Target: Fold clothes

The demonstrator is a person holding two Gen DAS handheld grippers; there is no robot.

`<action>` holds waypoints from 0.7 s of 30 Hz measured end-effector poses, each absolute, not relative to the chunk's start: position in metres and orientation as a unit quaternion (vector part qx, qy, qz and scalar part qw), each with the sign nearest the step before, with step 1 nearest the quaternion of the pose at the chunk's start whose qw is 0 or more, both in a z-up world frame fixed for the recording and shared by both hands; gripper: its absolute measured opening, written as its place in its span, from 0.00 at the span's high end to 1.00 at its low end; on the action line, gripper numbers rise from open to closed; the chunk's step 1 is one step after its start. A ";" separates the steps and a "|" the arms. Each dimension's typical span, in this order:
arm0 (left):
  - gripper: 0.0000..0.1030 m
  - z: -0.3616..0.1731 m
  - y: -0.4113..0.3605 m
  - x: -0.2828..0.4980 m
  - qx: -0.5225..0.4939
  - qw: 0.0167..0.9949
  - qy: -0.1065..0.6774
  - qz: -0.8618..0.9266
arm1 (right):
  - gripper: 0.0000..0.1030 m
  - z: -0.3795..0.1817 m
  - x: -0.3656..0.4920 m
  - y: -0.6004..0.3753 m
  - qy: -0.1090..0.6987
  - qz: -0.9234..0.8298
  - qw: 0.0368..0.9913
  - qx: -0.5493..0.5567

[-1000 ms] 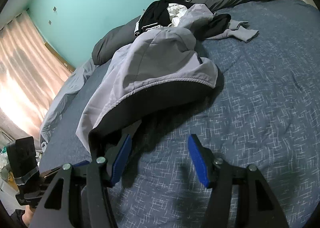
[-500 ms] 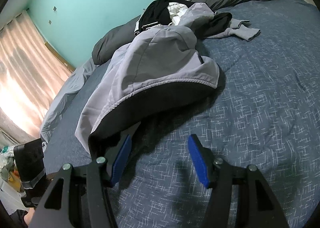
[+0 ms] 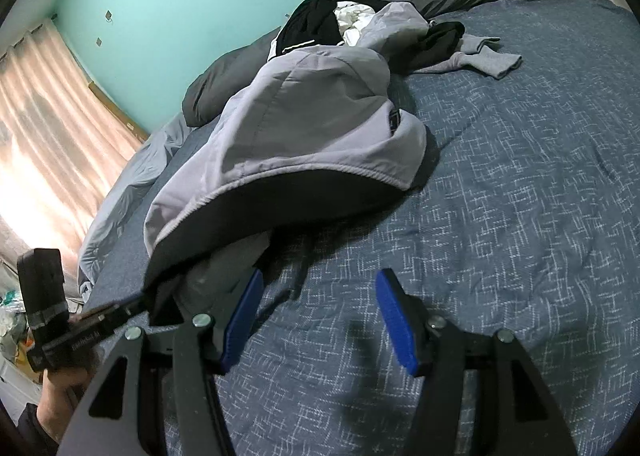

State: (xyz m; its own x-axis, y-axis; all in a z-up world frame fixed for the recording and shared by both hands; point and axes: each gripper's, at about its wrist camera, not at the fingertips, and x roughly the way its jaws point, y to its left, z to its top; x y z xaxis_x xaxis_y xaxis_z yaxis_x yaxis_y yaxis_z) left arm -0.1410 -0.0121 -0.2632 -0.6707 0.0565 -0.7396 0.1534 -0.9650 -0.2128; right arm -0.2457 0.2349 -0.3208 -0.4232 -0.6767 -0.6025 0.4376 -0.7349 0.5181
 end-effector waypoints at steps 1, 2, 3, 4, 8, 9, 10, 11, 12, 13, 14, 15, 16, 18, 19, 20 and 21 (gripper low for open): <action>0.96 -0.263 -0.015 -0.141 0.404 0.029 0.132 -0.905 | 0.42 -0.321 -0.246 0.235 -0.142 -0.831 0.335 0.420; 0.96 -0.262 -0.017 -0.141 0.402 0.032 0.135 -0.905 | 0.42 -0.321 -0.246 0.235 -0.142 -0.831 0.335 0.420; 0.96 -0.261 -0.020 -0.141 0.401 0.035 0.137 -0.905 | 0.42 -0.322 -0.247 0.235 -0.142 -0.831 0.335 0.421; 0.96 -0.260 -0.022 -0.141 0.400 0.037 0.140 -0.905 | 0.42 -0.323 -0.247 0.234 -0.143 -0.830 0.335 0.422; 0.96 -0.269 -0.010 -0.146 0.414 0.030 0.132 -0.900 | 0.42 -0.325 -0.248 0.233 -0.140 -0.828 0.335 0.426; 0.96 -0.271 -0.007 -0.147 0.418 0.026 0.129 -0.899 | 0.42 -0.326 -0.249 0.233 -0.140 -0.828 0.335 0.428; 0.96 -0.272 -0.006 -0.147 0.420 0.024 0.130 -0.898 | 0.42 -0.326 -0.250 0.233 -0.141 -0.827 0.333 0.429; 0.96 -0.273 -0.006 -0.147 0.421 0.023 0.131 -0.897 | 0.42 -0.325 -0.251 0.233 -0.138 -0.830 0.328 0.430; 0.96 -0.273 -0.007 -0.146 0.422 0.023 0.133 -0.897 | 0.42 -0.325 -0.253 0.233 -0.136 -0.832 0.323 0.430; 0.96 -0.273 -0.006 -0.146 0.423 0.022 0.135 -0.896 | 0.42 -0.324 -0.255 0.233 -0.133 -0.834 0.318 0.431; 0.96 -0.273 -0.006 -0.146 0.424 0.019 0.138 -0.895 | 0.42 -0.322 -0.257 0.232 -0.124 -0.839 0.312 0.428; 0.96 -0.273 -0.006 -0.146 0.424 0.016 0.140 -0.895 | 0.41 -0.320 -0.259 0.231 -0.115 -0.843 0.307 0.426; 0.96 -0.273 -0.007 -0.148 0.424 0.014 0.140 -0.895 | 0.41 -0.319 -0.262 0.229 -0.106 -0.847 0.301 0.424; 0.94 -0.274 -0.002 -0.146 0.426 0.009 0.134 -0.895 | 0.35 -0.318 -0.266 0.222 -0.087 -0.845 0.304 0.431; 0.94 -0.276 0.001 -0.145 0.428 0.007 0.130 -0.895 | 0.35 -0.318 -0.267 0.218 -0.078 -0.844 0.306 0.434; 0.93 -0.277 0.005 -0.145 0.429 0.005 0.127 -0.894 | 0.35 -0.318 -0.269 0.214 -0.068 -0.842 0.307 0.437; 0.90 -0.277 0.008 -0.146 0.432 0.003 0.126 -0.893 | 0.35 -0.318 -0.271 0.210 -0.058 -0.841 0.309 0.440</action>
State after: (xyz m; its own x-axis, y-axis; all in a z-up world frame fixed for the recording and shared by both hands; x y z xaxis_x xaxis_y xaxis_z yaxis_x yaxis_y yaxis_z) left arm -0.1461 0.0077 -0.2774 -0.6268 0.1033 -0.7723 0.1138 -0.9684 -0.2219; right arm -0.2711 0.2100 -0.3184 -0.4211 -0.5710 -0.7047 0.4683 -0.8023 0.3702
